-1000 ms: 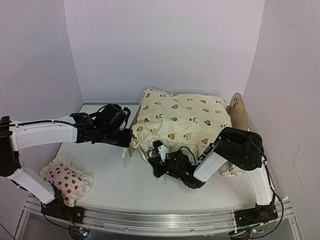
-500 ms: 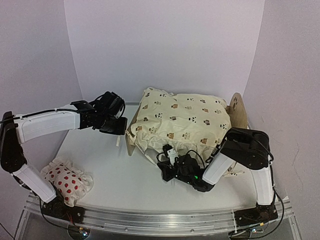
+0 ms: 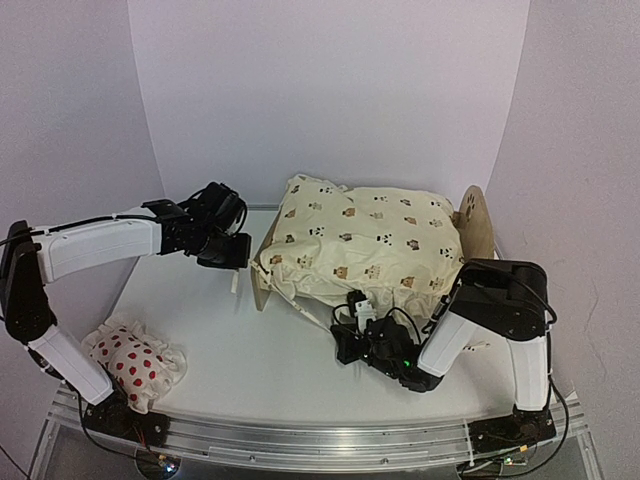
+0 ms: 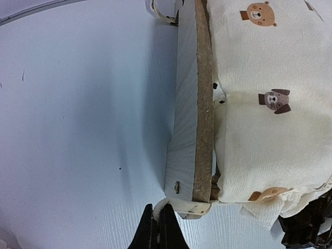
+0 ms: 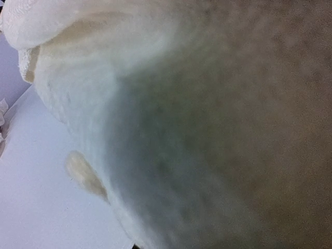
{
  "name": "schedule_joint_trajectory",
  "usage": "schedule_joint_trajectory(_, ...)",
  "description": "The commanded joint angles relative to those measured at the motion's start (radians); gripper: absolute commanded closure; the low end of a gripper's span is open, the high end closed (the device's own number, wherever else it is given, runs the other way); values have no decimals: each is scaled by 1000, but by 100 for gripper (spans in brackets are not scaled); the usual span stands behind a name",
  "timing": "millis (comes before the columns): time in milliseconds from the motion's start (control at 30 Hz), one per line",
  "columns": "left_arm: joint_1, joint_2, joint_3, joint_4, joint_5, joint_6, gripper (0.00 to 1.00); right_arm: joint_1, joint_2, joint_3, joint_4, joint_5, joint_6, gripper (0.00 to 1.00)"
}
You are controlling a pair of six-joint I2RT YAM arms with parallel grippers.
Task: Set up the pet bed
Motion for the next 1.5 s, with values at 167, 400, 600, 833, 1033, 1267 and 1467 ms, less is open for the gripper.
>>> schedule_joint_trajectory(167,45,-153,-23,-53,27,-20,100,-18,15,-4,-114,79,80,100)
schedule_joint_trajectory(400,38,-217,-196,-76,72,-73,100,-18,11,-3,-114,74,107,100)
schedule_joint_trajectory(600,38,-202,-307,24,80,-84,100,-18,-9,-10,-115,44,106,100)
schedule_joint_trajectory(833,38,-149,-221,65,104,-33,68,-17,-68,-73,-115,-59,130,70)
schedule_joint_trajectory(1033,38,-146,-108,50,126,32,44,-10,-220,-190,-136,-112,112,54)
schedule_joint_trajectory(1267,37,-72,-8,59,144,82,41,28,-609,-123,-674,-169,-5,46)
schedule_joint_trajectory(1467,37,20,27,77,162,90,44,39,-927,148,-1316,42,-158,25)
